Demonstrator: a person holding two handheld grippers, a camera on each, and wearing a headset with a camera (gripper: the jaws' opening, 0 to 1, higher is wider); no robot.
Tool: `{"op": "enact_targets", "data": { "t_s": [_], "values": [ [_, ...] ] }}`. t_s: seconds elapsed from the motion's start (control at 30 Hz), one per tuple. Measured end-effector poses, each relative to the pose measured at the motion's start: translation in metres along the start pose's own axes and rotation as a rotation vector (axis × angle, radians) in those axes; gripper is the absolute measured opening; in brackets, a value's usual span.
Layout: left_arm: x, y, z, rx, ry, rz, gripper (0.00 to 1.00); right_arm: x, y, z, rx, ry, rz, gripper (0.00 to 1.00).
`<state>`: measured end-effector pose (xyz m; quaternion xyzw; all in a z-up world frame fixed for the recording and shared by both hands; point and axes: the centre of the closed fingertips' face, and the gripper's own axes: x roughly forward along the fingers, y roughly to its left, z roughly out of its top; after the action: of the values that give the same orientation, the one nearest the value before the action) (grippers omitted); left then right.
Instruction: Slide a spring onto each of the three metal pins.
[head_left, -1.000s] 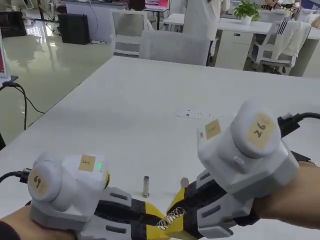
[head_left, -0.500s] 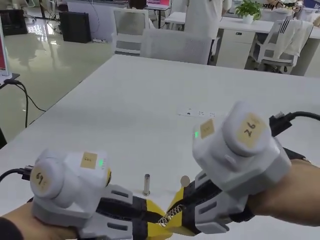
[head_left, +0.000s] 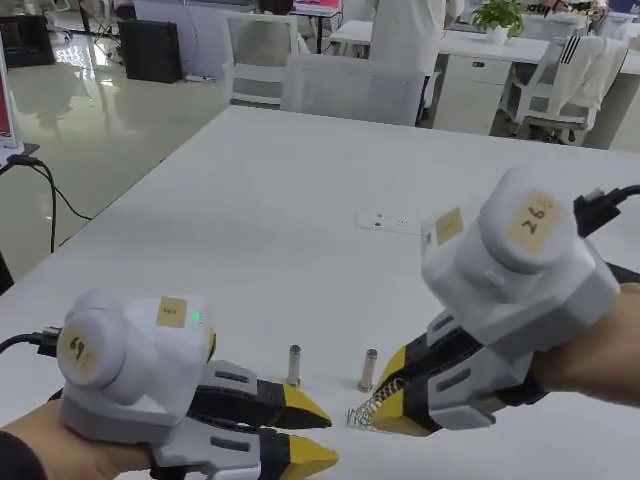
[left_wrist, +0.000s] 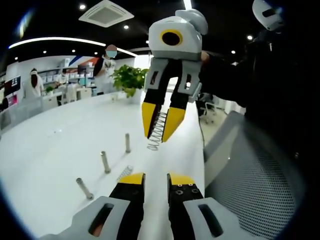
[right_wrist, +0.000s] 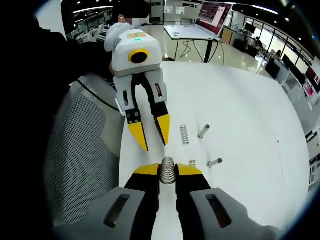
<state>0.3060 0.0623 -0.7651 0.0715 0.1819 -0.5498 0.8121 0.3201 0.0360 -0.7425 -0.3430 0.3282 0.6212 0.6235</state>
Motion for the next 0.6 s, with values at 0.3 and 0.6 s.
{"op": "enact_targets", "data": {
  "t_s": [0.3,0.6],
  "values": [
    [-0.005,0.013,-0.003,-0.039,-0.006,0.057,0.25,-0.027,-0.037,-0.029,0.049,0.066,-0.092,0.09],
    [-0.008,0.02,-0.006,-0.084,0.002,0.09,0.36,-0.043,-0.072,-0.056,0.076,0.166,-0.172,0.08]
  ]
}}
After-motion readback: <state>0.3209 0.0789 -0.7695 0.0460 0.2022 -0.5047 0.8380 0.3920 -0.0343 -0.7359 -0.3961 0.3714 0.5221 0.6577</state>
